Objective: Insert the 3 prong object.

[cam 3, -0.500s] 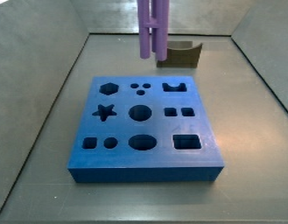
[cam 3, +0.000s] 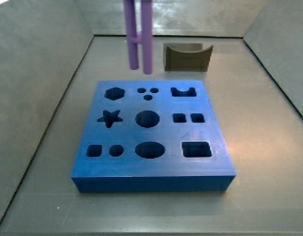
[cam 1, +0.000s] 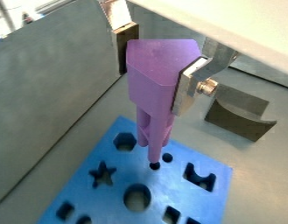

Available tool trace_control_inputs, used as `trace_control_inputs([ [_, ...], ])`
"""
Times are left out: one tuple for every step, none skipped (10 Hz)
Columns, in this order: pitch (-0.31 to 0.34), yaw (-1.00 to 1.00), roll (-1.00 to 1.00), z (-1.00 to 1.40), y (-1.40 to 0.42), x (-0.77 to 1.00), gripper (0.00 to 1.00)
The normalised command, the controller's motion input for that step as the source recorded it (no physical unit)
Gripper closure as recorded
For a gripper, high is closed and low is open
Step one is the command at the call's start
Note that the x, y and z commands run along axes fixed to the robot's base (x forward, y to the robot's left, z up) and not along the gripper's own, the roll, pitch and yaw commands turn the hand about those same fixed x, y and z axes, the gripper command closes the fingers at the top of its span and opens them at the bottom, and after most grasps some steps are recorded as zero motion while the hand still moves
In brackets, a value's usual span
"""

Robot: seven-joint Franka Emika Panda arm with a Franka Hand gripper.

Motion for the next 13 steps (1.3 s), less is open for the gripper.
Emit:
trace_control_inputs([
  [-0.099,-0.69,0.0,-0.19,0.26,-0.18,1.0],
  [-0.076,-0.87,0.0,-0.24,0.12,-0.08,1.0],
  [-0.046,-1.0,0.0,-0.3,0.0,0.0,1.0],
  [-0.043,-1.0,0.0,-0.31,0.0,0.0,1.0],
  [-0.026,-1.0,0.0,-0.37,0.03,0.0,1.0],
  [-0.057,-0.88,0.0,-0.32,0.14,0.01,1.0],
  [-0.061,-0.68,-0.02,-0.3,0.32,0.18,1.0],
  [-0.03,-0.56,-0.03,-0.29,0.31,0.2,1.0],
  [0.0,-0.4,-0.03,-0.29,0.25,0.05,1.0],
  [0.0,-0.4,-0.03,-0.25,0.21,0.05,1.0],
  [0.0,-0.29,-0.02,-0.21,0.09,0.11,1.0],
  [-0.004,-0.07,-0.03,-0.17,0.0,0.06,1.0],
  [0.0,0.0,-0.03,-0.02,-0.04,0.0,1.0],
])
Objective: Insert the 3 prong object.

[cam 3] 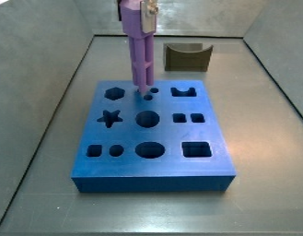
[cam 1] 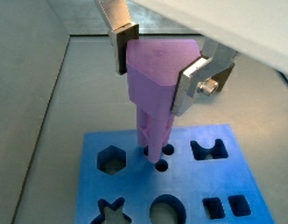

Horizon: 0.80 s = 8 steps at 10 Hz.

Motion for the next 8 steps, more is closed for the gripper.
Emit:
trace_control_inputs([
  [0.0,0.07,0.0,-0.07,-0.05,0.03,1.0],
  [0.007,0.12,0.0,-0.17,-0.04,0.16,1.0],
  [0.03,0.23,0.0,-0.18,-0.06,0.25,1.0],
  [0.04,0.29,0.0,-0.18,-0.06,0.25,1.0],
  [0.047,0.39,0.01,-0.19,-0.01,0.21,1.0],
  [0.033,0.4,0.0,-0.17,0.0,0.17,1.0],
  [0.004,0.29,0.0,-0.15,0.0,0.09,1.0],
  [0.0,0.08,0.0,-0.14,0.0,0.0,1.0],
])
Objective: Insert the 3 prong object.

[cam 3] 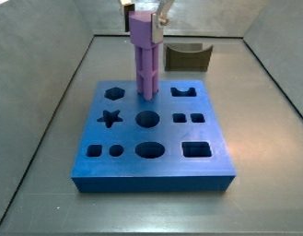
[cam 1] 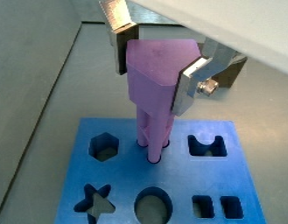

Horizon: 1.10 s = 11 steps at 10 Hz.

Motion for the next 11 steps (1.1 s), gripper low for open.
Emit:
trace_control_inputs([
  [0.0,0.0,0.0,-0.16,0.0,0.0,1.0],
  [0.0,-0.02,0.0,-0.23,-0.02,0.0,1.0],
  [0.0,-0.12,0.0,-0.29,-0.04,0.01,1.0],
  [0.0,-0.19,0.0,-0.32,-0.05,0.06,1.0],
  [0.0,-0.2,0.01,-0.32,-0.05,0.08,1.0],
  [0.0,-0.2,0.02,-0.32,-0.06,0.07,1.0],
  [-0.017,-0.17,0.05,-0.33,-0.08,0.03,1.0],
  [-0.016,-0.18,0.08,-0.37,-0.06,0.03,1.0],
  [0.0,-0.27,0.08,-0.38,0.0,0.03,1.0],
  [0.0,-0.43,0.04,-0.35,0.05,0.0,1.0],
  [0.003,-0.44,0.02,-0.31,0.1,0.0,1.0],
])
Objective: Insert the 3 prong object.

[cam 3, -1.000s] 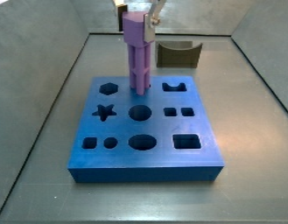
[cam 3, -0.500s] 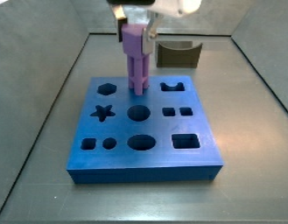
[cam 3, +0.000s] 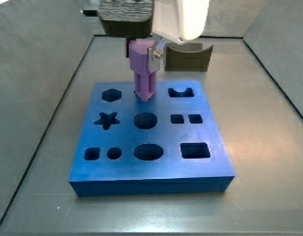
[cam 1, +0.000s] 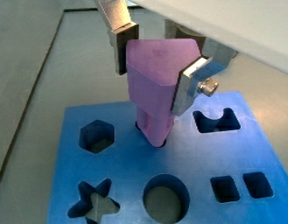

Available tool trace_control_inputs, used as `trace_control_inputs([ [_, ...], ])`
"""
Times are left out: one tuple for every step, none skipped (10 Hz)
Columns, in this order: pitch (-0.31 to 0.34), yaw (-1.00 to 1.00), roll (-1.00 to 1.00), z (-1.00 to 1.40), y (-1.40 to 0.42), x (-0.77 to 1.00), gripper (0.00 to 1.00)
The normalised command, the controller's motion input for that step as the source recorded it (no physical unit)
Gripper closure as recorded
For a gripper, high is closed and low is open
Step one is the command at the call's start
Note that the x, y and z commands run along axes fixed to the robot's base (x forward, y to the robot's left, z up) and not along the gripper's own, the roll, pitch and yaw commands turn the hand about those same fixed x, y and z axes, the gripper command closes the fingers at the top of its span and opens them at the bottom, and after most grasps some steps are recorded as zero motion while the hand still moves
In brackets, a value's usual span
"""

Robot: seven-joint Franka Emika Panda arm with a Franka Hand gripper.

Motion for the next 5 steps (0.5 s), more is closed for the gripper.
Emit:
trace_control_inputs([
  [0.0,-0.11,0.0,-0.23,0.16,0.0,1.0],
  [0.0,-0.02,0.0,-0.11,0.1,0.0,1.0],
  [0.0,0.0,-0.03,0.0,0.01,0.0,1.0],
  [0.0,0.0,0.01,0.0,0.0,0.0,1.0],
  [0.0,0.0,0.0,0.0,0.0,0.0,1.0],
])
